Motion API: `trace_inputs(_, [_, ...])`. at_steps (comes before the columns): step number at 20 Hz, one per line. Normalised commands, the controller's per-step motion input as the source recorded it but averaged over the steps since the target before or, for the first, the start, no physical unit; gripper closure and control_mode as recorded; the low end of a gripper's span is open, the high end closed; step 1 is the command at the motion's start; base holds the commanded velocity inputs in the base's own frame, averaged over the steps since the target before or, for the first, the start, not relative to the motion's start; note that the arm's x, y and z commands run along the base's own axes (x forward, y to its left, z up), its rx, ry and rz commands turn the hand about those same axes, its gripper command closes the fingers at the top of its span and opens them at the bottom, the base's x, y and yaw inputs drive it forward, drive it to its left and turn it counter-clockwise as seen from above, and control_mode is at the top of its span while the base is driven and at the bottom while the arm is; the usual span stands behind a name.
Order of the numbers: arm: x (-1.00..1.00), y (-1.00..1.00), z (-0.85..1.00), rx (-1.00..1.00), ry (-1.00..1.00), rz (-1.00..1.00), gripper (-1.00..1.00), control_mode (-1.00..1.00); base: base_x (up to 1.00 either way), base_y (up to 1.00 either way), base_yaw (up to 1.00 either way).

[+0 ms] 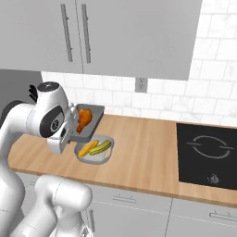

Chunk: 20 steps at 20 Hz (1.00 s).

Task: Take the meat container that has the chicken drumstick and place it on the second highest rack of the freezer. Then take the vegetable container that has the cucumber and corn and place it on the highest rack of the freezer.

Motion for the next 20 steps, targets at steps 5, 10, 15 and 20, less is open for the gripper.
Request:
trace_inputs(5, [0.00, 0.00, 0.00, 0.00, 0.00, 0.00, 1.00, 1.00, -0.63, -0.36, 0.21])
trace_inputs(10, [0.00, 0.00, 0.00, 0.00, 0.00, 0.00, 1.00, 1.00, -0.63, -0.30, 0.33])
trace_inputs(15, [0.00, 0.00, 0.00, 0.00, 0.00, 0.00, 1.00, 1.00, -0.44, -0.27, 0.57])
trace_inputs(20, [0.00, 0.00, 0.00, 0.00, 0.00, 0.00, 1.00, 1.00, -0.07, -0.02, 0.76])
